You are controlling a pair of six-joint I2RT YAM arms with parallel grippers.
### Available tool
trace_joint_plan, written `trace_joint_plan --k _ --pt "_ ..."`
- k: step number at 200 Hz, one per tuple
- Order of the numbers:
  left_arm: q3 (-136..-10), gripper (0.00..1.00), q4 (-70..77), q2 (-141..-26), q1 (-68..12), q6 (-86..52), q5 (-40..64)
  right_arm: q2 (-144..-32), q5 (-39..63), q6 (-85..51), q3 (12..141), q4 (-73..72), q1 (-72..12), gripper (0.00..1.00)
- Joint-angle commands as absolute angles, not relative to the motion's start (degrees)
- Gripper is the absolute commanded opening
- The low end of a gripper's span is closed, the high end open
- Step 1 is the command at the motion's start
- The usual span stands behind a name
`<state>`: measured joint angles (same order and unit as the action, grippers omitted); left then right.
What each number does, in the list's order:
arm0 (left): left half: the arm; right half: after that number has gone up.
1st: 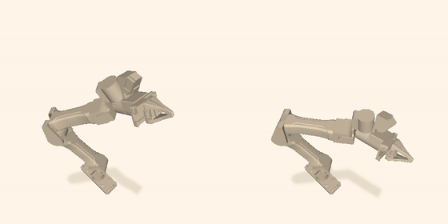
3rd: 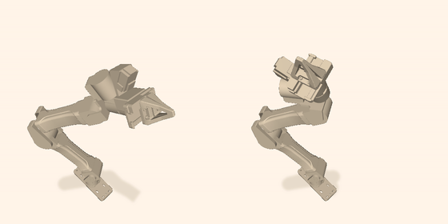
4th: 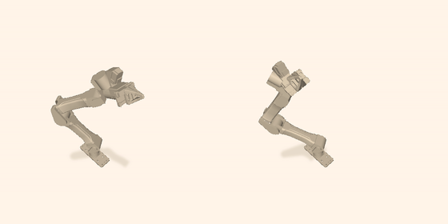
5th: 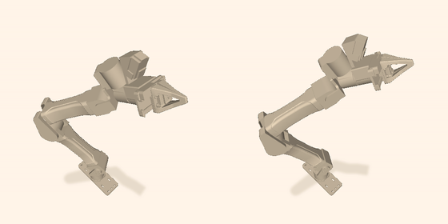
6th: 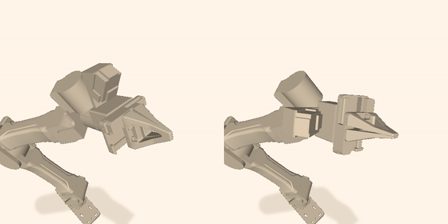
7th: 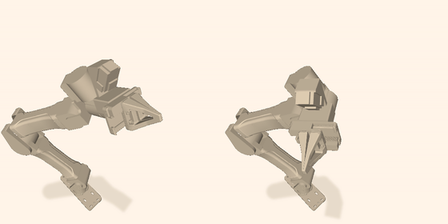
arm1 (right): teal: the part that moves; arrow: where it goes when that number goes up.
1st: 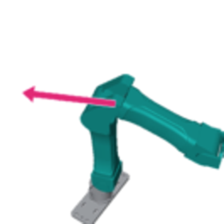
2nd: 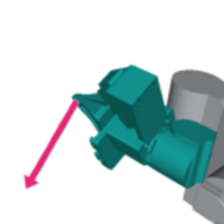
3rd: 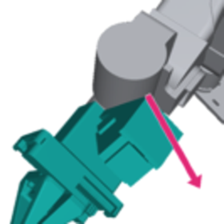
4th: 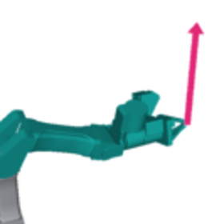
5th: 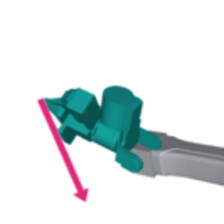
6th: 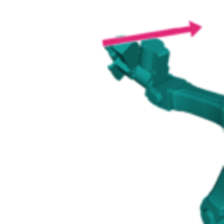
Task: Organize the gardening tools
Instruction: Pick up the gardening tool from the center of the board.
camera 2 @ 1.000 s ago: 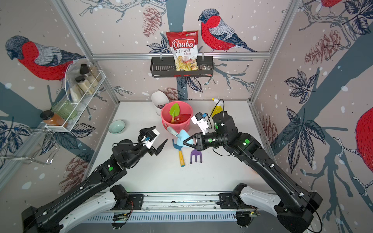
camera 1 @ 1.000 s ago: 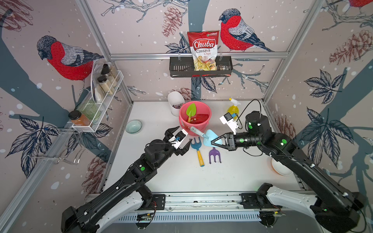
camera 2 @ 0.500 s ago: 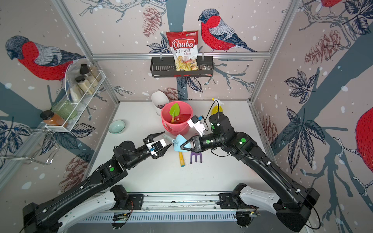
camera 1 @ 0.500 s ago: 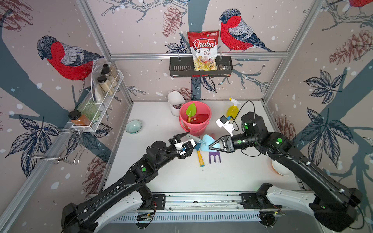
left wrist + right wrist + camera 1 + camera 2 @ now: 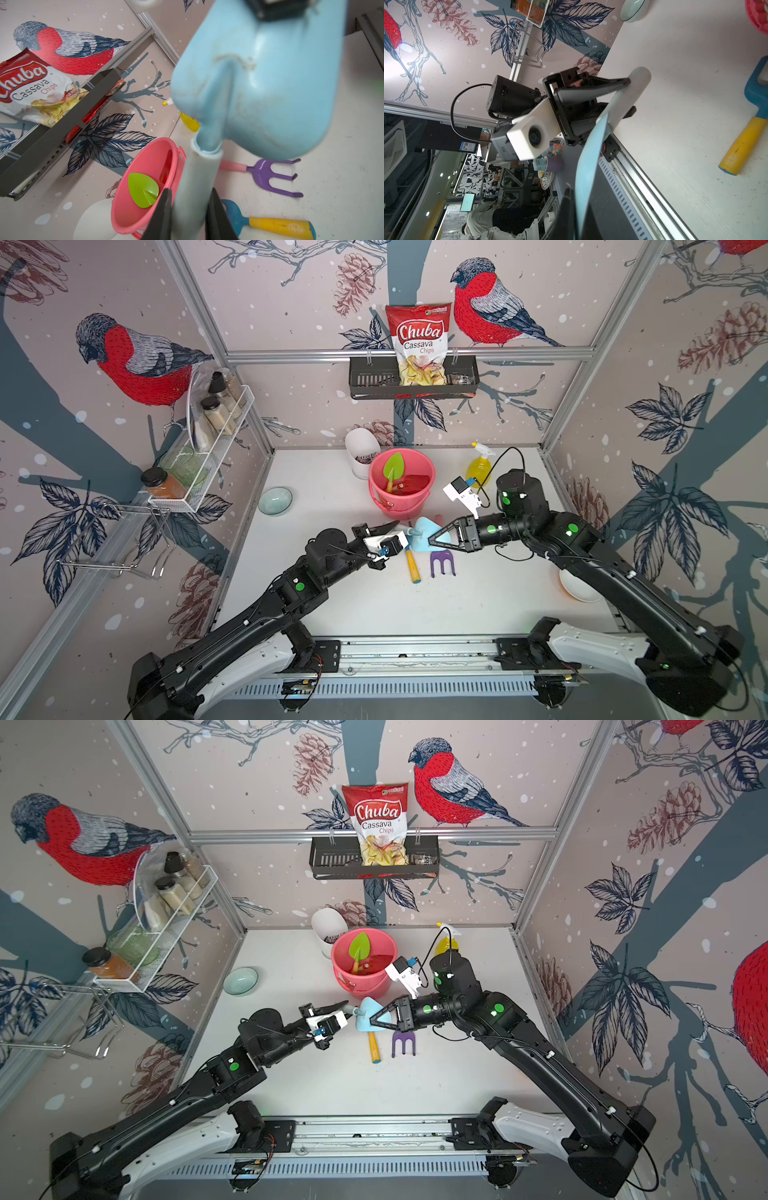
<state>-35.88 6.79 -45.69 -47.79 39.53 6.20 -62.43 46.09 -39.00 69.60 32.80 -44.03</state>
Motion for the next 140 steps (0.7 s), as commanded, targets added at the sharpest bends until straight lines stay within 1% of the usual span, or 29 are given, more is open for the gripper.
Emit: trace_joint_plan --k 1,4,13,14,20,21,22,23,24,34,43,50,67,95,127,140 --pt "-36.27 0.0 13.07 -45.7 -47.9 33.69 7.03 -62.29 48.55 -36.87 69.13 28.33 -44.1 0.02" --pt "-36.29 0.0 13.29 -45.7 -47.89 33.54 6.97 -62.28 48.6 -36.91 69.04 28.13 -44.0 0.06" --pt "-36.22 0.0 13.85 -45.7 -47.9 33.12 7.12 -62.15 48.72 -37.13 68.78 27.42 -43.89 0.26" --pt "-36.22 0.0 13.95 -45.7 -47.9 33.04 7.12 -62.08 48.75 -37.15 68.67 27.29 -43.87 0.26" --pt "-36.14 0.0 14.37 -45.7 -47.9 32.81 7.1 -61.86 48.77 -37.18 68.56 26.8 -43.84 0.4" --pt "-36.13 0.0 14.44 -45.7 -47.9 32.75 7.06 -61.87 48.73 -37.18 68.56 26.76 -43.84 0.45" --pt "-36.13 0.0 14.51 -45.7 -47.9 32.72 7.0 -61.87 48.73 -37.18 68.56 26.7 -43.72 0.48" --pt "-36.13 0.0 14.55 -45.7 -47.9 32.71 7.06 -61.83 48.76 -37.13 68.56 26.66 -43.66 0.5" --pt "-36.08 0.0 14.61 -45.7 -47.9 32.66 7.0 -61.81 48.68 -37.16 68.56 26.6 -43.63 0.5" --pt "-35.7 0.0 15.64 -45.7 -47.9 32.13 6.74 -61.44 48.35 -37.09 68.55 26.25 -43.1 0.72" --pt "-35.26 0.0 16.69 -45.75 -47.9 31.68 6.31 -60.86 47.67 -37.31 68.55 25.49 -42.46 0.89" --pt "-34.84 0.0 17.55 -45.79 -47.96 31.11 5.61 -60.12 46.84 -37.44 68.4 25.05 -41.65 0.99" --pt "-33.2 0.0 20.97 -46.12 -47.9 29.02 2.85 -58.01 44.69 -37.99 68.02 23.51 -38.52 1.0" --pt "-29.31 0.0 31.42 -47.54 -46.77 23.79 -2.68 -54.21 42.27 -39.02 66.42 21.19 -32.63 1.0" --pt "-28.61 0.0 42.57 -52.45 -40.27 14.42 1.6 -51.75 39.12 -39.02 63.99 20.13 -30.28 1.0" --pt "-28.83 0.0 47.8 -55.36 -38.5 12.66 2.38 -51.02 37.98 -38.85 62.59 19.6 -30.16 1.0"
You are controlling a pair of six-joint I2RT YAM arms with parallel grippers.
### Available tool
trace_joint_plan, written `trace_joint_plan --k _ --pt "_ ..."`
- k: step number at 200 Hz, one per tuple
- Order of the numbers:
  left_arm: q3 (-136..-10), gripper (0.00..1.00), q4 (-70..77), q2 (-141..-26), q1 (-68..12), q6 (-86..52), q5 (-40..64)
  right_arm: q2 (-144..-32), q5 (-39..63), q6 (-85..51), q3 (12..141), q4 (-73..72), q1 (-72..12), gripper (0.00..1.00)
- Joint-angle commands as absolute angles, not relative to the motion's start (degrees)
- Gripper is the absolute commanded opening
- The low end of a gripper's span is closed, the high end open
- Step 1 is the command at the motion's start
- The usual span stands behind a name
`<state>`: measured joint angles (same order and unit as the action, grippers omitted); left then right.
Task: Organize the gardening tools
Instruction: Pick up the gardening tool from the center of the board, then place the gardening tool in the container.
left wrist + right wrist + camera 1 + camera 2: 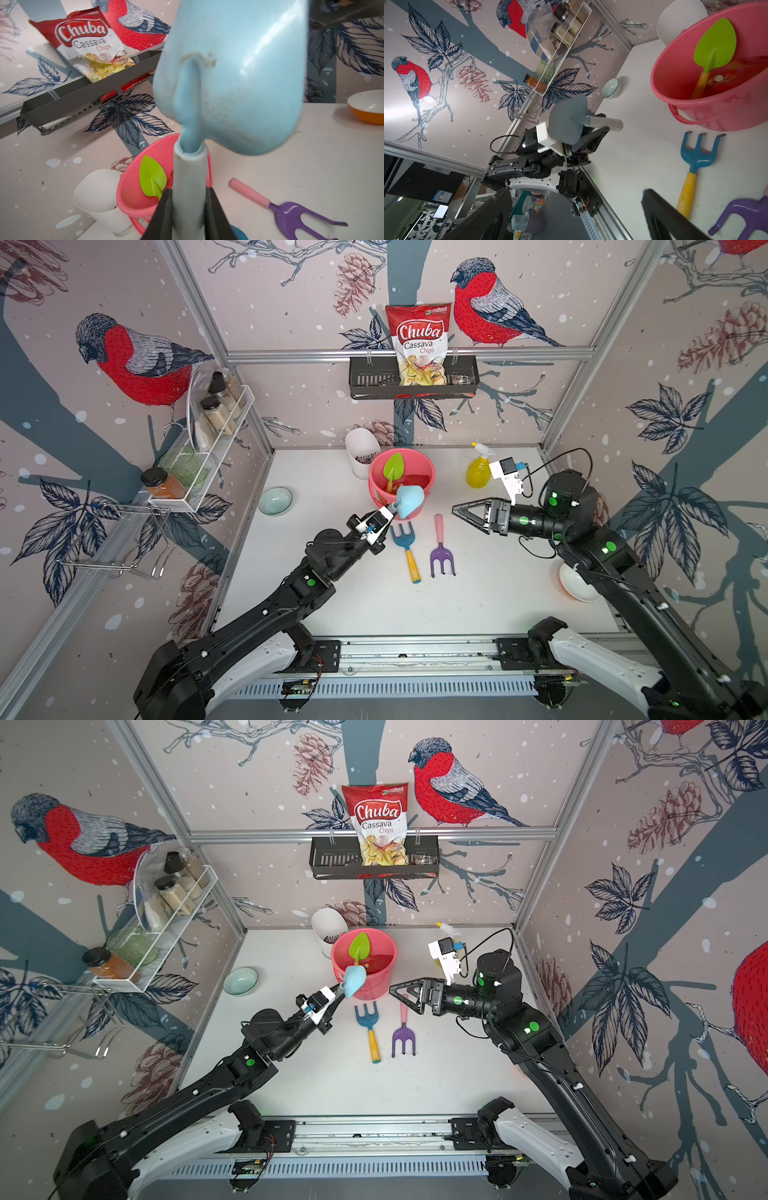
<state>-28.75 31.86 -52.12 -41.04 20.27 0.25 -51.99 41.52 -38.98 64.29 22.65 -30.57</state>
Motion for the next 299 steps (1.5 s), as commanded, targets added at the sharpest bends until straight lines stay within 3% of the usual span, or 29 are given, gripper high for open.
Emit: trace_joint_plan --k 1,69,137,299 --pt "-28.87 0.0 48.16 -55.59 -38.41 12.57 2.51 -50.95 37.89 -38.85 62.45 19.56 -30.15 1.0" --pt "-37.14 0.0 71.39 -78.13 -29.62 0.08 10.94 -47.23 34.04 -40.12 54.66 15.29 -29.93 1.0" --pt "-43.42 0.0 77.22 -94.71 -27.43 -2.92 13.22 -44.96 31.83 -39.73 53.09 17.05 -29.63 1.0" --pt "-44.21 0.0 80.03 -103.29 -27.16 -2.66 11.56 -44.21 31.11 -40.52 49.44 15.55 -28.43 1.0"
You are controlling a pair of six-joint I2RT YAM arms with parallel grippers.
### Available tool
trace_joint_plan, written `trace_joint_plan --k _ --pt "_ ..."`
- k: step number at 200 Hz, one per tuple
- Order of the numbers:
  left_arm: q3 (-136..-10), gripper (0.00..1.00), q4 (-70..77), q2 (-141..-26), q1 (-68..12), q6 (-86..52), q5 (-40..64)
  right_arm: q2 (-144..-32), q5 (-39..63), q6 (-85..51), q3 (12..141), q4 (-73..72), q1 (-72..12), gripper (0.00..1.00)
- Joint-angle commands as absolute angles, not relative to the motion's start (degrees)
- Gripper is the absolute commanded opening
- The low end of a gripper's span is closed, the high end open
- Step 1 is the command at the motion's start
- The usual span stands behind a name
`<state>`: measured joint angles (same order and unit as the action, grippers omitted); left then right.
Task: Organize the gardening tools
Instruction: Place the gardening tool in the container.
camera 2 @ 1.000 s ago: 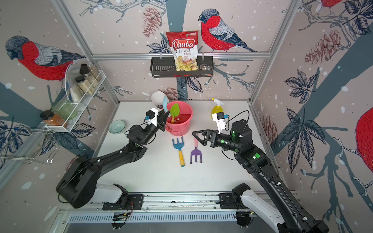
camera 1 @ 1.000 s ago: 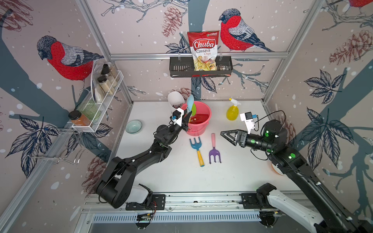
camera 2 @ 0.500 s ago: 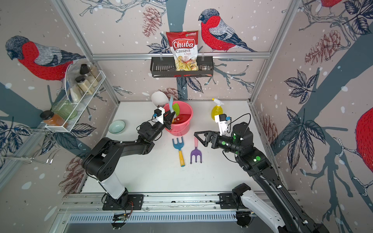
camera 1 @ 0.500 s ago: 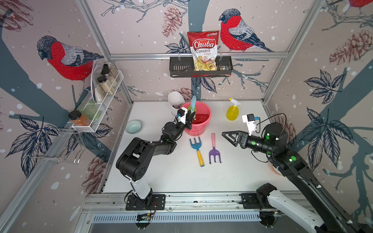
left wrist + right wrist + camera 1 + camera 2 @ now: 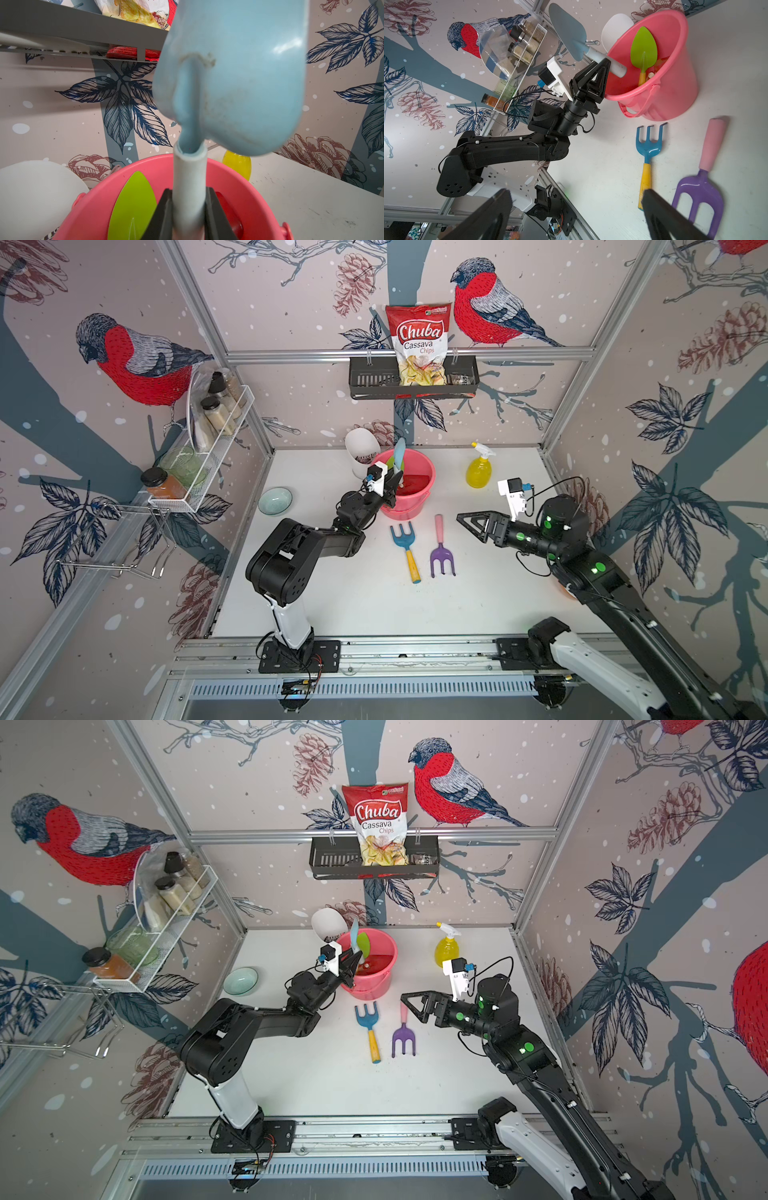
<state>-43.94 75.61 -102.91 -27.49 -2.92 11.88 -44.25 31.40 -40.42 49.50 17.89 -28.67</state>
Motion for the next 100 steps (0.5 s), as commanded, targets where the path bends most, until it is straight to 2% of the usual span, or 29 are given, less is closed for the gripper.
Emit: trace_joint_plan --k 1,11,37,83,100 --pt "-44.21 0.0 80.1 -103.28 -27.16 -2.65 11.54 -44.21 31.07 -40.52 49.46 15.51 -28.45 1.0" --pt "-44.26 0.04 80.29 -103.37 -27.25 -2.78 11.47 -44.21 31.19 -40.43 49.44 15.72 -28.39 1.0" --pt "-44.3 0.32 80.86 -103.45 -27.25 -3.34 10.57 -44.21 31.16 -40.25 49.47 15.95 -28.13 1.0" --pt "-44.36 0.51 81.44 -102.77 -27.42 -3.62 9.83 -44.23 30.83 -40.25 48.65 15.98 -27.47 1.0" --pt "-44.21 0.54 81.56 -102.25 -27.51 -3.52 9.76 -44.3 30.69 -40.34 48.34 15.82 -27.09 1.0"
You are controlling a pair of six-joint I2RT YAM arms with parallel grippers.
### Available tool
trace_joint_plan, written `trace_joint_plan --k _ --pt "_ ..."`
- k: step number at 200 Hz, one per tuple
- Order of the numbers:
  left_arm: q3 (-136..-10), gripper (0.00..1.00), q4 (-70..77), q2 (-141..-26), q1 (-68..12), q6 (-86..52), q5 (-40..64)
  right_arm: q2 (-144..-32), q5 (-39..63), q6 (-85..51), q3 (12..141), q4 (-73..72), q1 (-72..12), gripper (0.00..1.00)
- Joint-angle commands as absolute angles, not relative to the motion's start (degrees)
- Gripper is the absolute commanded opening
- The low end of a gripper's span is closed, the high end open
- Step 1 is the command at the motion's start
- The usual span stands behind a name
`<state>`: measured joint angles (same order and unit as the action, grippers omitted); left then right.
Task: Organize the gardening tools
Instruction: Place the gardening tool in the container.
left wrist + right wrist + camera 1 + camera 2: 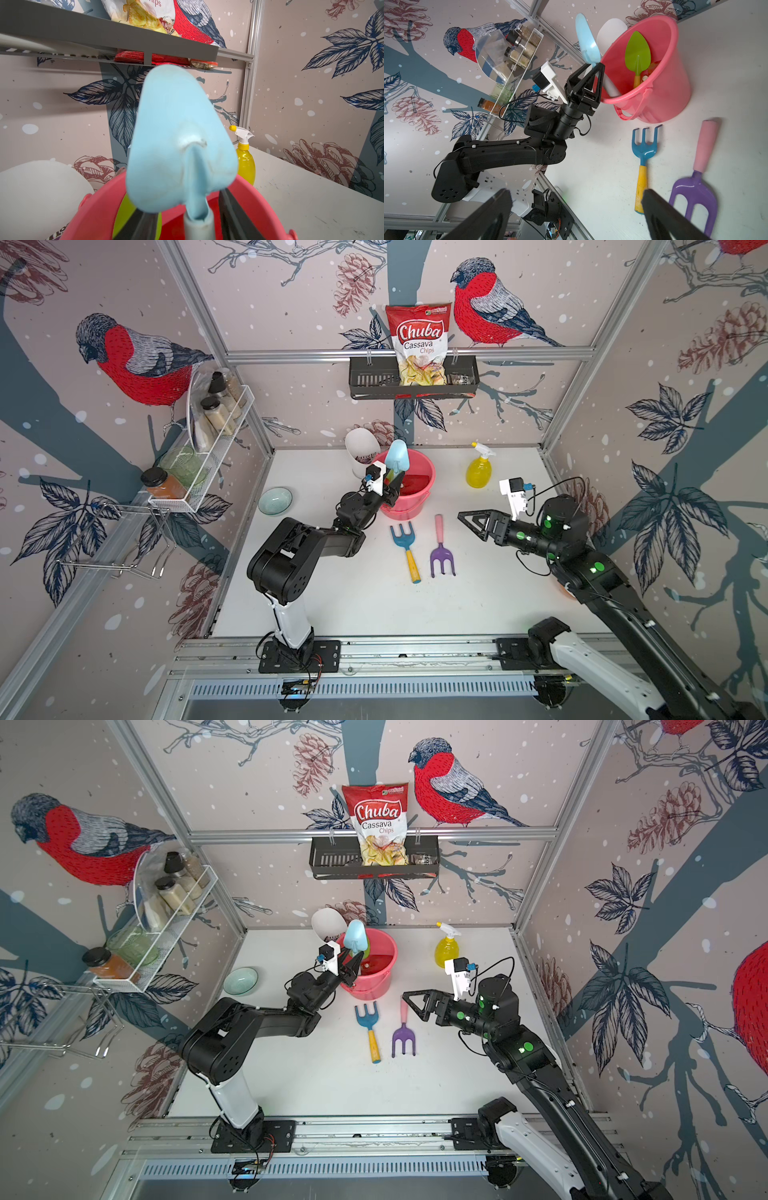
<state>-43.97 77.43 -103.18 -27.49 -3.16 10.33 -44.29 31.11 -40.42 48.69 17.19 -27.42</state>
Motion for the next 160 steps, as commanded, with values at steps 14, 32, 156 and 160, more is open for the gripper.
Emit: trace_joint_plan --k 14,32,156,160 --pt "-44.12 0.57 81.57 -101.72 -27.6 -3.29 9.75 -44.43 30.66 -40.34 48.16 15.7 -26.82 1.0" --pt "-43.99 0.61 81.48 -101.44 -27.62 -3.0 9.22 -44.52 30.82 -40.68 47.68 15.3 -26.57 1.0" --pt "-39.87 0.97 62.52 -84.02 -33.25 0.5 1.06 -57.74 19.2 -35.31 47.88 22.4 -24.95 1.0" --pt "-39.67 0.98 60.64 -82.9 -33.74 0.56 0.19 -58.9 18.71 -35.09 48.03 22.63 -24.98 1.0"
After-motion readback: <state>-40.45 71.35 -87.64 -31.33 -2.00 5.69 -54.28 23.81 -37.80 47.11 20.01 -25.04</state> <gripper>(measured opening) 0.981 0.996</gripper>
